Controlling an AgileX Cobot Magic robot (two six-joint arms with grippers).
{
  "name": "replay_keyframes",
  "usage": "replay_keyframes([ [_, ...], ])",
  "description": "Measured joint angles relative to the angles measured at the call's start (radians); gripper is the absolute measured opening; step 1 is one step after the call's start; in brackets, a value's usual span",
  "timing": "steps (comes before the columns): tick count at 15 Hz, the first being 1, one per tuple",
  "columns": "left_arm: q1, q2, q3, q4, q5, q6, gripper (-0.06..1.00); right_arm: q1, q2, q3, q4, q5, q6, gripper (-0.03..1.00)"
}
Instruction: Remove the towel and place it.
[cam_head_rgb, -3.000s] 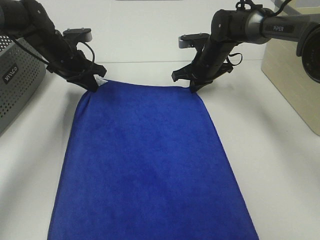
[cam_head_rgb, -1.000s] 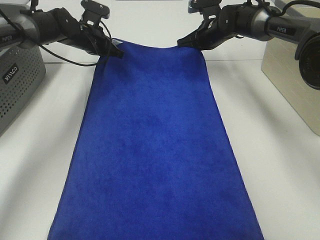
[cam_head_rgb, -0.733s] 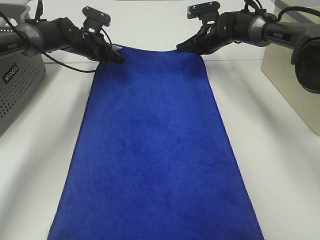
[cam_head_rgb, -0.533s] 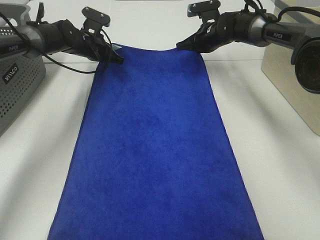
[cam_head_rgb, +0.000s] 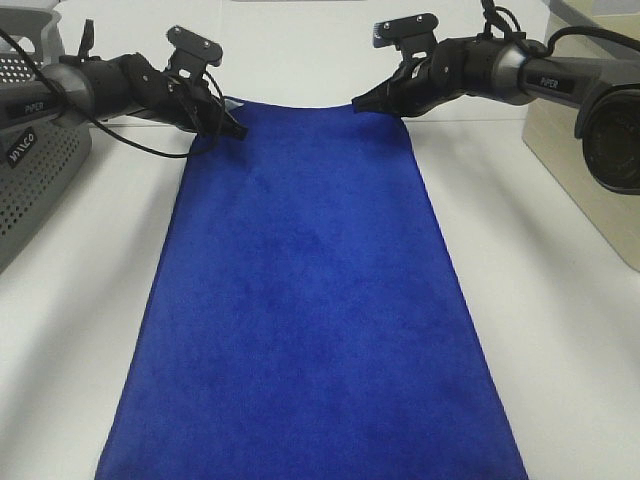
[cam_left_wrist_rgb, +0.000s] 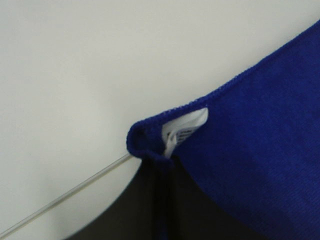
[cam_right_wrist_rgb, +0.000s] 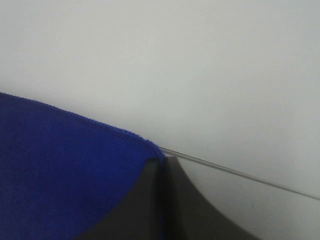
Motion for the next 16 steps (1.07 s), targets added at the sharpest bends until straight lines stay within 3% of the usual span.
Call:
replay_keyframes([
  [2, 0.000, 0.004, 0.000, 0.000, -0.012, 0.000, 0.16, 0.000, 0.000, 0.000, 0.000, 0.000, 0.000, 0.20],
  [4, 0.000, 0.006, 0.000, 0.000, -0.019, 0.000, 0.38, 0.000, 0.000, 0.000, 0.000, -0.001, 0.002, 0.46],
  [6, 0.000, 0.006, 0.000, 0.000, -0.036, -0.003, 0.56, 0.000, 0.000, 0.000, 0.000, 0.005, 0.002, 0.58],
  [8, 0.000, 0.006, 0.000, 0.000, -0.037, -0.014, 0.70, -0.004, 0.000, 0.000, 0.001, 0.051, 0.002, 0.63],
  [11, 0.000, -0.008, 0.000, 0.001, 0.006, -0.021, 0.73, -0.016, -0.011, -0.001, 0.002, 0.185, 0.002, 0.64],
  [14, 0.000, -0.104, 0.000, 0.006, 0.241, -0.057, 0.73, -0.024, -0.102, -0.001, 0.025, 0.412, 0.002, 0.64],
  [16, 0.000, -0.200, 0.000, 0.054, 0.465, -0.180, 0.73, -0.024, -0.193, -0.001, 0.104, 0.623, -0.001, 0.64],
])
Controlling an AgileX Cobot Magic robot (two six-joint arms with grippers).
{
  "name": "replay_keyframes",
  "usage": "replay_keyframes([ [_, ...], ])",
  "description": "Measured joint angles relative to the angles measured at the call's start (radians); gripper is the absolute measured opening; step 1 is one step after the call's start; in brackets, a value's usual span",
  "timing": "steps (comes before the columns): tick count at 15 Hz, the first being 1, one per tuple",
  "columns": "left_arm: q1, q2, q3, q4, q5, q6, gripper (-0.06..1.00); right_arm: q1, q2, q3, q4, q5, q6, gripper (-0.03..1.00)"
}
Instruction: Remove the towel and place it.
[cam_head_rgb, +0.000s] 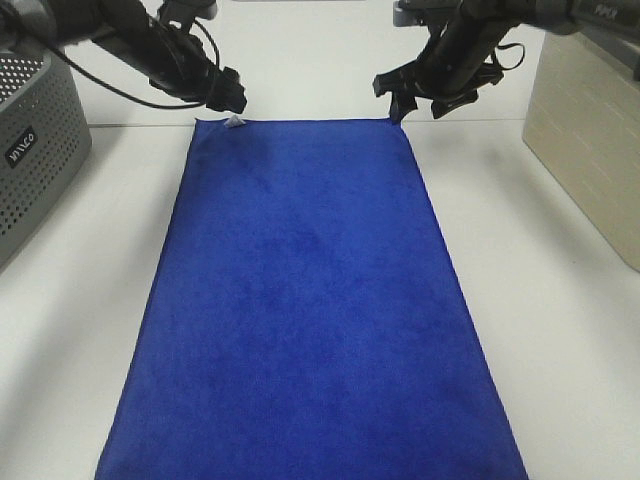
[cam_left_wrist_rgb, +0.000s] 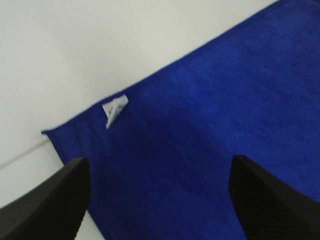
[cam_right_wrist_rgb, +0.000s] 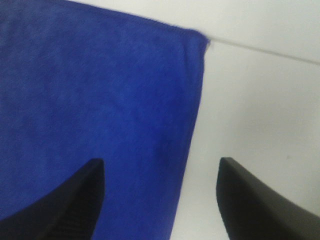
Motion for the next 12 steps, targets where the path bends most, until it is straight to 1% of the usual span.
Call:
replay_keyframes([
  [2, 0.000, -0.093, 0.000, 0.092, 0.223, -0.166, 0.73, 0.000, -0.093, 0.000, 0.063, 0.188, -0.008, 0.64],
  [3, -0.001, -0.147, 0.000, 0.159, 0.343, -0.246, 0.73, 0.000, -0.148, 0.000, 0.081, 0.279, -0.009, 0.64],
  [4, -0.001, -0.200, 0.000, 0.233, 0.450, -0.293, 0.73, 0.000, -0.200, 0.000, 0.087, 0.331, -0.009, 0.64],
  [5, 0.000, -0.243, 0.000, 0.301, 0.501, -0.331, 0.73, 0.000, -0.249, -0.001, 0.090, 0.348, -0.009, 0.64],
  [6, 0.009, -0.284, 0.000, 0.356, 0.518, -0.363, 0.73, 0.000, -0.293, -0.001, 0.093, 0.355, -0.009, 0.64],
  [7, 0.031, -0.319, -0.002, 0.384, 0.520, -0.387, 0.73, 0.000, -0.334, -0.001, 0.091, 0.359, -0.009, 0.64],
  [8, 0.063, -0.343, -0.002, 0.392, 0.522, -0.404, 0.73, -0.005, -0.360, -0.001, 0.089, 0.360, -0.009, 0.64],
  [10, 0.147, -0.378, -0.002, 0.364, 0.523, -0.422, 0.73, -0.040, -0.388, -0.001, 0.094, 0.361, 0.000, 0.64],
  [12, 0.233, -0.402, -0.002, 0.317, 0.524, -0.422, 0.73, -0.102, -0.409, 0.001, 0.094, 0.361, 0.027, 0.62],
])
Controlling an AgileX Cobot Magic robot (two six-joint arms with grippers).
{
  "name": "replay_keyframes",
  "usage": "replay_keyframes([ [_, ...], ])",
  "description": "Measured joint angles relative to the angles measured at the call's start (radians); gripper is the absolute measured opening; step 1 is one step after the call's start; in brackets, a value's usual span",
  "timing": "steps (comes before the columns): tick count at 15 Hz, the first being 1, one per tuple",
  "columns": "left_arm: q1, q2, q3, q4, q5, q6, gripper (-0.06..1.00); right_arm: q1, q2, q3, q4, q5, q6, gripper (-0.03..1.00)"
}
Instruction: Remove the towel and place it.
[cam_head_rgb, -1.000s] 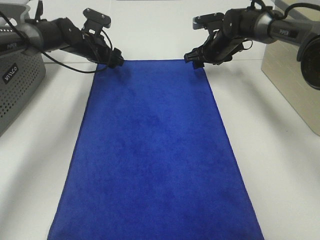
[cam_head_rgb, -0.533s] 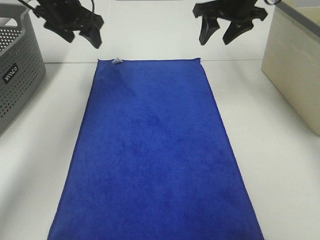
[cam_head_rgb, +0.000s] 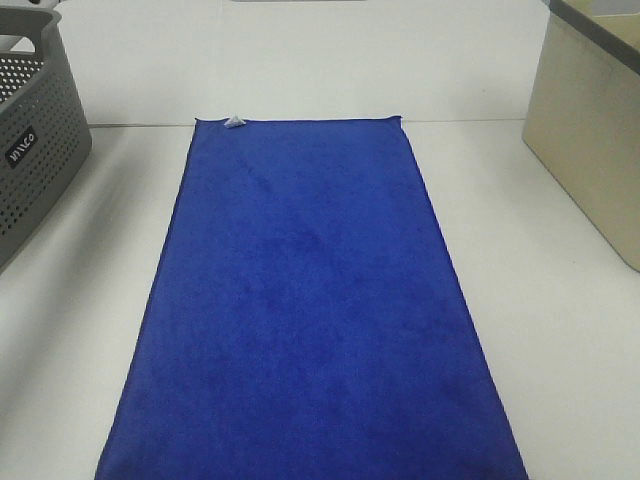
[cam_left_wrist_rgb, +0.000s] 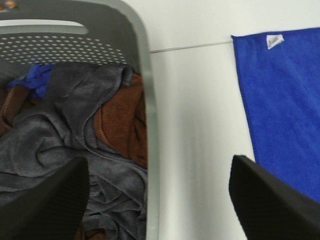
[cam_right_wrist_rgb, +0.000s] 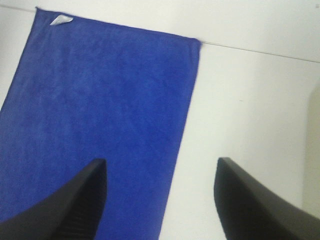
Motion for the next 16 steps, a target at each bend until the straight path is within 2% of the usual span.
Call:
replay_keyframes([
  [2, 0.019, -0.054, 0.054, -0.016, -0.001, 0.008, 0.73, -0.038, -0.074, 0.077, -0.017, -0.002, 0.022, 0.61],
  [4, 0.019, -0.187, 0.232, -0.025, -0.001, 0.015, 0.73, -0.037, -0.248, 0.261, -0.016, -0.002, 0.025, 0.61],
  [6, 0.020, -0.416, 0.496, -0.015, -0.002, 0.015, 0.73, -0.036, -0.455, 0.491, -0.016, -0.001, 0.025, 0.61],
  [7, 0.020, -0.653, 0.772, -0.015, -0.043, 0.015, 0.73, -0.036, -0.697, 0.726, -0.011, 0.000, 0.013, 0.61],
  [9, 0.020, -0.908, 1.008, 0.003, -0.118, 0.016, 0.73, -0.036, -0.896, 0.948, -0.011, 0.001, -0.001, 0.61],
  [10, 0.020, -0.953, 1.050, 0.012, -0.130, 0.016, 0.73, -0.036, -0.949, 1.003, -0.011, 0.001, -0.001, 0.61],
  [13, 0.020, -1.249, 1.287, 0.088, -0.189, 0.019, 0.73, -0.036, -1.243, 1.268, -0.014, 0.002, -0.001, 0.61],
  [16, 0.020, -1.491, 1.447, 0.099, -0.212, 0.019, 0.73, -0.036, -1.524, 1.488, -0.022, -0.025, -0.009, 0.61],
])
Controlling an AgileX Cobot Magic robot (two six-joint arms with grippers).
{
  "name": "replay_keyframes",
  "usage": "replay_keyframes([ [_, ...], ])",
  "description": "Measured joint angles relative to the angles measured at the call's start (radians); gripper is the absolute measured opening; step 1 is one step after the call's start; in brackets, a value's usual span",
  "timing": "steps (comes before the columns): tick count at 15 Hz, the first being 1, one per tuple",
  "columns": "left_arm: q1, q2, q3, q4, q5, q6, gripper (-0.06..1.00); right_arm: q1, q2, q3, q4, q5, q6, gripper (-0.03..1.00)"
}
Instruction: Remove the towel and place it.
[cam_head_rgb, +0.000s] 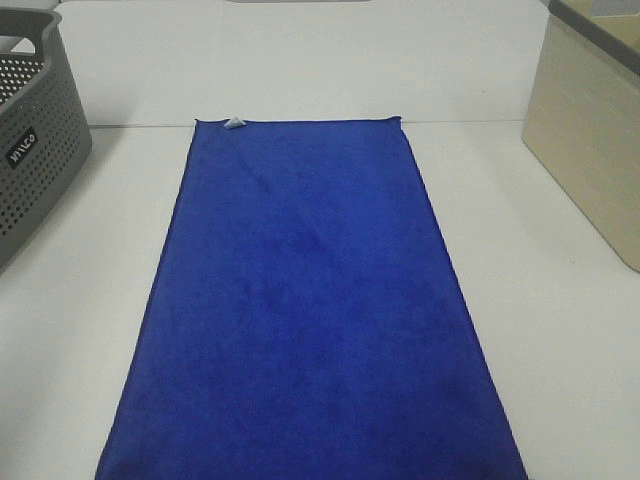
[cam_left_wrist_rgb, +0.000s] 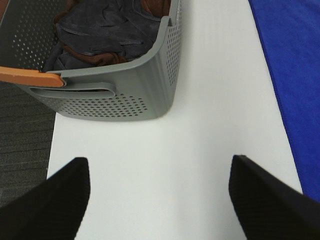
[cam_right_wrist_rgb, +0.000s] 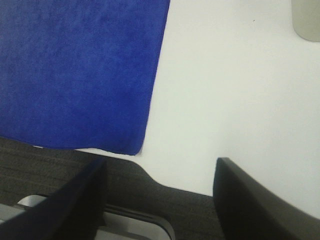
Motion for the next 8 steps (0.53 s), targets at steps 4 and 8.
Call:
replay_keyframes([
  [4, 0.000, -0.347, 0.181, 0.001, 0.006, 0.000, 0.73, 0.000, -0.294, 0.161, -0.061, -0.028, -0.052, 0.61],
  [8, 0.000, -0.608, 0.275, -0.003, 0.078, 0.018, 0.73, 0.000, -0.519, 0.246, -0.065, -0.096, -0.069, 0.61],
])
